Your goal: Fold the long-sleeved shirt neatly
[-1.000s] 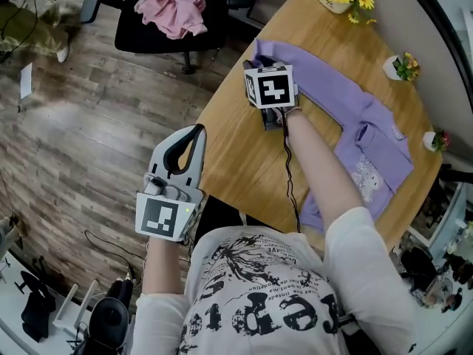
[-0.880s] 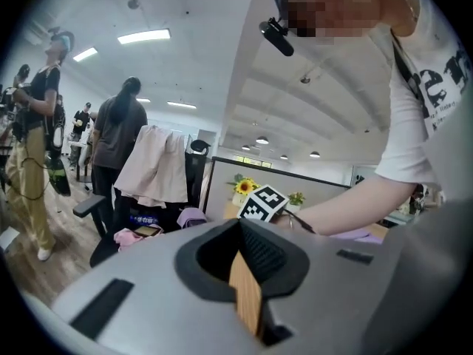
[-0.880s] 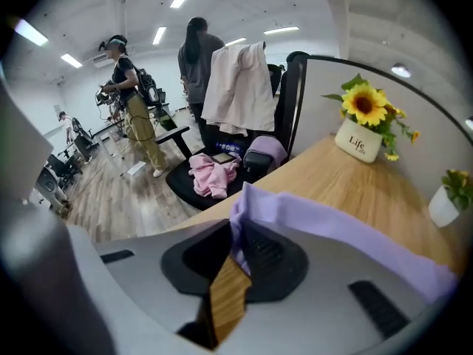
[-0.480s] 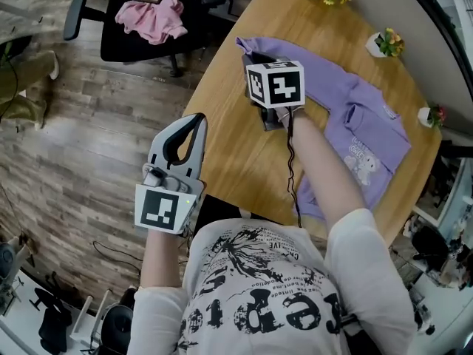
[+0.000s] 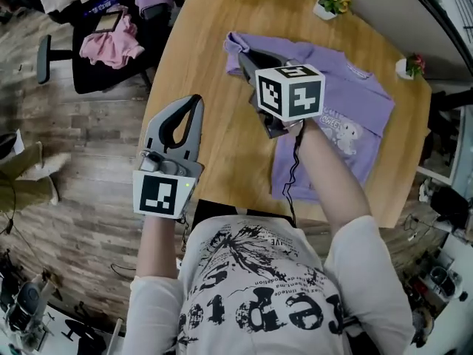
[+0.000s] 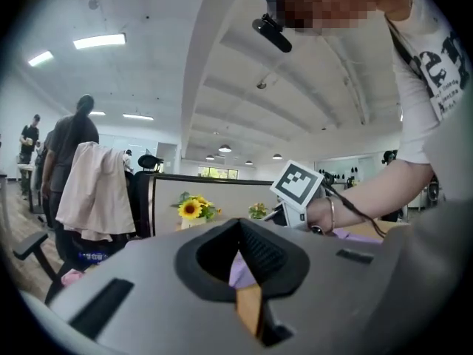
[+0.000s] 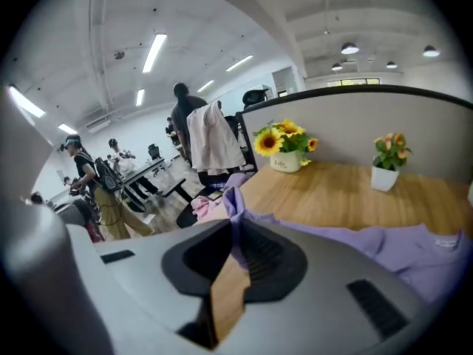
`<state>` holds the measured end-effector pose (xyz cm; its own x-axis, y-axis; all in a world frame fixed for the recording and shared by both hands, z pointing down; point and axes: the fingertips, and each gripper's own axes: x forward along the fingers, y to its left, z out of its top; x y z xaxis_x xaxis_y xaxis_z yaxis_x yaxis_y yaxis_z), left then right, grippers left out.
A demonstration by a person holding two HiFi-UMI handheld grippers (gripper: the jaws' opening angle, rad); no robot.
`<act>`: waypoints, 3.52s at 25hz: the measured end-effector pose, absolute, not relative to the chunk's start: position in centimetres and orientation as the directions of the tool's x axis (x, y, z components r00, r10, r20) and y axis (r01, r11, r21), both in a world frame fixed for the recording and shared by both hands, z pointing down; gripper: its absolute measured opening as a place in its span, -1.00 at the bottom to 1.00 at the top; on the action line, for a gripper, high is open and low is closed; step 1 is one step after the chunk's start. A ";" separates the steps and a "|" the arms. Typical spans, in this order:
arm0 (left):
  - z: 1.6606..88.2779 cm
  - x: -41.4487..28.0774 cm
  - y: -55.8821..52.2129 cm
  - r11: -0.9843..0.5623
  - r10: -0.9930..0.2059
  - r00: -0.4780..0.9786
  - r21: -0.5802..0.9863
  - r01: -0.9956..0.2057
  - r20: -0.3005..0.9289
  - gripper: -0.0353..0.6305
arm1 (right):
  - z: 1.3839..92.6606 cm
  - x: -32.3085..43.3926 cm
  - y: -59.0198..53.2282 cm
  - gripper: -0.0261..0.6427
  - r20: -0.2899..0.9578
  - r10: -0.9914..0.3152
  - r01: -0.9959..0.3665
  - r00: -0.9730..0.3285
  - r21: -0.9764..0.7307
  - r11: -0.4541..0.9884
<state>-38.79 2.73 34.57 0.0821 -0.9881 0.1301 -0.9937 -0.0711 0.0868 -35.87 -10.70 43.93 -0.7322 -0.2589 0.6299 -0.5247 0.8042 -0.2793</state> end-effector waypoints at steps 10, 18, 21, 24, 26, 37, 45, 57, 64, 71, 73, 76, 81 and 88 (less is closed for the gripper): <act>31.8 -27.3 -3.0 -0.202 -0.976 0.203 0.019 -0.979 0.084 -0.88 | 39.1 -19.8 -16.2 -0.81 0.553 -0.448 -0.661 -0.702 -0.273 0.699; 31.5 -17.5 -7.4 -0.342 -0.937 0.342 0.006 -0.940 0.074 -0.88 | 39.8 -6.5 -19.7 -0.81 0.593 -0.533 -0.764 -0.604 -0.242 0.598; 31.8 -14.5 -8.8 -0.374 -0.924 0.375 0.016 -0.927 0.080 -0.88 | 40.3 -2.8 -20.7 -0.81 0.600 -0.549 -0.786 -0.582 -0.243 0.568; 32.4 -11.5 -10.0 -0.398 -0.912 0.398 0.022 -0.917 0.097 -0.88 | 40.9 0.9 -21.6 -0.80 0.606 -0.562 -0.805 -0.562 -0.245 0.541; 32.6 -9.8 -10.7 -0.409 -0.907 0.409 0.022 -0.912 0.103 -0.88 | 41.5 3.3 -22.2 -0.80 0.614 -0.573 -0.820 -0.544 -0.244 0.517; 35.7 -3.8 -14.0 -0.444 -0.883 0.443 0.033 -0.895 0.151 -0.88 | 49.7 11.8 -23.8 -0.79 0.689 -0.576 -0.881 -0.441 -0.211 0.423; 38.0 -1.7 -14.2 -0.426 -0.881 0.429 0.061 -0.903 0.201 -0.88 | 55.5 15.4 -24.3 -0.34 0.758 -0.554 -0.931 -0.344 -0.200 0.305; 36.2 -0.6 -10.5 -0.371 -0.906 0.370 0.035 -0.928 0.205 -0.88 | 48.5 16.7 -20.9 0.39 0.629 -0.619 -0.867 -0.471 -0.202 0.456; 35.0 -1.0 -4.6 -0.321 -0.923 0.319 0.027 -0.947 0.215 -0.88 | 45.4 16.5 -13.7 0.38 0.615 -0.593 -0.821 -0.520 -0.168 0.546; 36.6 -2.9 1.6 -0.356 -0.902 0.366 0.088 -0.930 0.229 -0.31 | 45.1 16.8 -5.6 0.38 0.631 -0.603 -0.841 -0.489 -0.157 0.517; 37.6 -3.6 3.5 -0.370 -0.887 0.385 0.109 -0.923 0.254 -0.10 | 45.9 17.2 -3.0 0.38 0.650 -0.608 -0.861 -0.455 -0.149 0.485; 39.4 -4.2 6.2 -0.397 -0.857 0.416 0.125 -0.909 0.304 0.18 | 47.5 17.4 0.7 0.38 0.681 -0.603 -0.887 -0.415 -0.157 0.434; 44.3 -5.0 10.9 -0.413 -0.785 0.456 0.195 -0.890 0.421 0.41 | 50.6 17.9 6.4 0.38 0.730 -0.581 -0.916 -0.360 -0.157 0.370; 51.1 -7.6 14.2 -0.261 -0.720 0.378 0.278 -0.925 0.582 0.54 | 53.7 18.9 10.2 0.33 0.786 -0.530 -0.928 -0.317 -0.140 0.346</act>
<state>-7.56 14.23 51.06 0.3778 -0.7201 0.5819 -0.9246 -0.2608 0.2776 18.90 10.20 53.72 -0.3167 -0.5303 0.7864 -0.9277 0.3462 -0.1401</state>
